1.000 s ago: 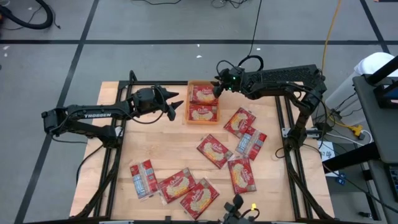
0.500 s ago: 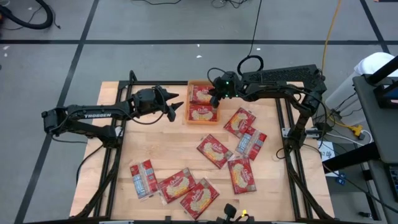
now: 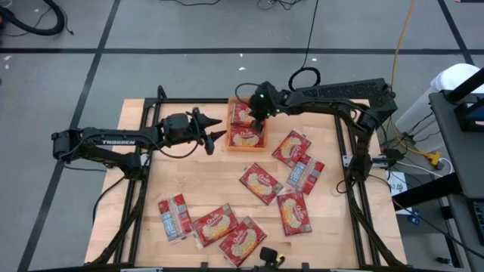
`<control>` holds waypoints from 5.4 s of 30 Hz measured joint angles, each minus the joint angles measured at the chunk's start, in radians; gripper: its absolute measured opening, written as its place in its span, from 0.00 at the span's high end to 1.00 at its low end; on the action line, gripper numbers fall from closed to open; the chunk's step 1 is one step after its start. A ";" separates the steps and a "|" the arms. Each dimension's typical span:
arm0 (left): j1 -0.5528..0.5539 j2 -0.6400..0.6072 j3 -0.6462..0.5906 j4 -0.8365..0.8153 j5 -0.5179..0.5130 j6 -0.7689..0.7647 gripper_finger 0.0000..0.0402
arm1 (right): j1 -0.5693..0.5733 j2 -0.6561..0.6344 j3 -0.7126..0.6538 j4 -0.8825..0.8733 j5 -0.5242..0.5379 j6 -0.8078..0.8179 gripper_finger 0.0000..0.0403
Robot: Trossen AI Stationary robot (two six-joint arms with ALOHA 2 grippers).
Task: Sort popcorn bags into baskets
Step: Put the red popcorn bag into the orange bin
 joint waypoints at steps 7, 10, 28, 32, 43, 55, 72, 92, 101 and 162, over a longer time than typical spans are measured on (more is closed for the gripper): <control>-0.010 0.012 0.000 -0.001 0.000 0.014 0.43 | -0.027 0.120 0.032 -0.068 0.001 -0.082 0.99; -0.010 0.022 0.000 -0.003 -0.001 0.016 0.43 | -0.028 0.142 0.033 -0.060 0.010 -0.102 0.99; -0.054 0.021 0.000 -0.115 -0.001 -0.033 0.43 | 0.000 -0.001 0.032 -0.010 0.051 -0.136 0.99; -0.141 0.021 0.000 -0.237 -0.001 -0.096 0.43 | 0.030 -0.079 -0.002 -0.020 -0.092 -0.091 0.99; -0.533 0.067 0.000 -0.368 -0.037 -0.328 0.43 | 0.190 -0.298 -0.312 0.193 -0.131 -0.082 0.99; -0.900 0.316 0.001 -0.324 -0.138 -0.795 0.30 | 0.364 -0.442 -0.661 0.606 -0.130 -0.018 0.99; -1.031 0.470 0.004 -0.250 -0.132 -1.005 0.42 | 0.437 -0.437 -0.702 0.706 -0.123 -0.030 0.99; -0.686 0.298 -0.003 -0.325 -0.241 -0.388 0.97 | 0.426 -0.437 -0.702 0.669 -0.076 0.142 0.95; -0.464 0.112 -0.003 -0.339 -0.350 0.126 0.97 | 0.380 -0.453 -0.702 0.636 0.025 0.154 0.74; 0.115 0.459 0.261 -0.181 0.100 0.775 0.92 | 0.346 -0.984 -0.985 0.555 0.293 -0.007 0.65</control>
